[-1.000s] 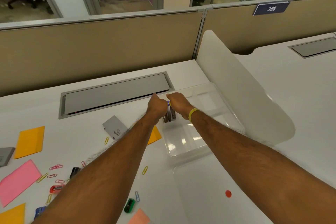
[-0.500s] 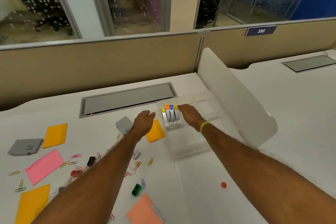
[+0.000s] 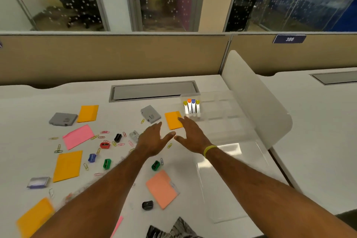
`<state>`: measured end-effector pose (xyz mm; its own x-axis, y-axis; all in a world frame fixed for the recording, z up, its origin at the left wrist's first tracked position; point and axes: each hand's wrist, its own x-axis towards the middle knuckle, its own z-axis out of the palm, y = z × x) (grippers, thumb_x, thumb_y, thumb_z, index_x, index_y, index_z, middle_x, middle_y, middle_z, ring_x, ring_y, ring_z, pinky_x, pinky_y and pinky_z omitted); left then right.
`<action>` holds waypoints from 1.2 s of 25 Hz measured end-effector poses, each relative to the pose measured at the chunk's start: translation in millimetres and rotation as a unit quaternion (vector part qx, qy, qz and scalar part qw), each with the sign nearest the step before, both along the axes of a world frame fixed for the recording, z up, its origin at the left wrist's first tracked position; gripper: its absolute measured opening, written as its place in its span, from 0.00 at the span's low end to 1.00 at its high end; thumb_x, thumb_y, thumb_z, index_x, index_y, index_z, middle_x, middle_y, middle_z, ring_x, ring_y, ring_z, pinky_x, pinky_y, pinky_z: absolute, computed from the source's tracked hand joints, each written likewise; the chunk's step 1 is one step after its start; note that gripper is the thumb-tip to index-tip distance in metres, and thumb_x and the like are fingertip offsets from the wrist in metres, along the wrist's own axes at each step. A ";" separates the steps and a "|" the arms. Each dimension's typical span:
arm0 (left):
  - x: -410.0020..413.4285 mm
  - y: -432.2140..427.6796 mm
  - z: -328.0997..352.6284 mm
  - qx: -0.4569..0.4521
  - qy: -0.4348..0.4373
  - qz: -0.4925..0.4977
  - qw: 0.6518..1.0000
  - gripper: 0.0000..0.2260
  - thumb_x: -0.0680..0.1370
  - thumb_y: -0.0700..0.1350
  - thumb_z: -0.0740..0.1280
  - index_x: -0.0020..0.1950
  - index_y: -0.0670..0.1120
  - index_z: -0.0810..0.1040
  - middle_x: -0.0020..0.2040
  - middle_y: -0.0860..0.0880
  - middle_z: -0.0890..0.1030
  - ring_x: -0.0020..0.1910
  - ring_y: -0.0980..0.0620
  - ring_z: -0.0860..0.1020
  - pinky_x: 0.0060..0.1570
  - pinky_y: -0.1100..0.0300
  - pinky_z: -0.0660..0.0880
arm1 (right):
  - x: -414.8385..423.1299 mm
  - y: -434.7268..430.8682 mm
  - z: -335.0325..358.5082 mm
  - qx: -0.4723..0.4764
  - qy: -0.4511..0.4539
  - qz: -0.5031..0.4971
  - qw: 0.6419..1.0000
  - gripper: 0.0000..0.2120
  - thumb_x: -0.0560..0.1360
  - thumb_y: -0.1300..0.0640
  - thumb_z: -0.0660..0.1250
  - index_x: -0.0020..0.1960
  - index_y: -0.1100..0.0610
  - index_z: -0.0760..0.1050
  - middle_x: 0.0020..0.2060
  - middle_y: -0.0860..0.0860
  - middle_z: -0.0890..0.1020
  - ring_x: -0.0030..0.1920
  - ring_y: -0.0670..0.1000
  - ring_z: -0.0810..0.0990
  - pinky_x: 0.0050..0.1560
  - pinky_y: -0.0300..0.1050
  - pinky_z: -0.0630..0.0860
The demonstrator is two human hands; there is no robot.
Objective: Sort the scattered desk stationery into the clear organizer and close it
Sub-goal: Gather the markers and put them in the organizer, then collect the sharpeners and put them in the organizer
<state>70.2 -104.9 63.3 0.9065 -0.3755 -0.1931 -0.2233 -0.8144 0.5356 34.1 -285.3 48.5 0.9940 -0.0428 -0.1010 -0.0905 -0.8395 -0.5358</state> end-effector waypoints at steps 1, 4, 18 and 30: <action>-6.1 10.5 -5.8 0.030 -0.020 -0.004 0.999 0.40 0.73 0.72 0.52 0.78 0.48 0.54 0.78 0.47 0.59 0.76 0.46 0.59 0.72 0.43 0.59 | -6.4 6.4 -2.9 -0.027 -0.011 0.013 0.999 0.38 0.76 0.43 0.66 0.78 0.51 0.51 0.78 0.53 0.53 0.78 0.54 0.51 0.76 0.51 0.53; -26.8 40.4 -22.9 0.081 -0.035 -0.007 0.996 0.43 0.71 0.74 0.49 0.79 0.50 0.50 0.79 0.47 0.54 0.77 0.45 0.53 0.73 0.40 0.53 | -24.1 24.1 -13.3 -0.066 -0.035 0.038 0.996 0.41 0.75 0.42 0.67 0.78 0.51 0.48 0.79 0.54 0.49 0.78 0.54 0.48 0.76 0.53 0.52; -95.2 138.3 -80.9 0.137 -0.046 -0.022 0.989 0.46 0.68 0.77 0.40 0.79 0.52 0.49 0.80 0.50 0.47 0.78 0.49 0.45 0.74 0.41 0.45 | -95.6 101.1 -60.3 -0.048 0.027 0.123 0.991 0.37 0.75 0.42 0.66 0.77 0.50 0.53 0.77 0.50 0.56 0.77 0.51 0.53 0.75 0.51 0.53; -97.3 155.4 -83.4 0.047 -0.090 -0.043 0.994 0.36 0.74 0.70 0.47 0.77 0.51 0.60 0.78 0.50 0.57 0.77 0.50 0.54 0.74 0.51 0.51 | -111.2 137.6 -55.1 -0.104 0.003 0.254 0.962 0.18 0.75 0.47 0.67 0.61 0.53 0.74 0.52 0.52 0.79 0.52 0.50 0.73 0.55 0.44 0.69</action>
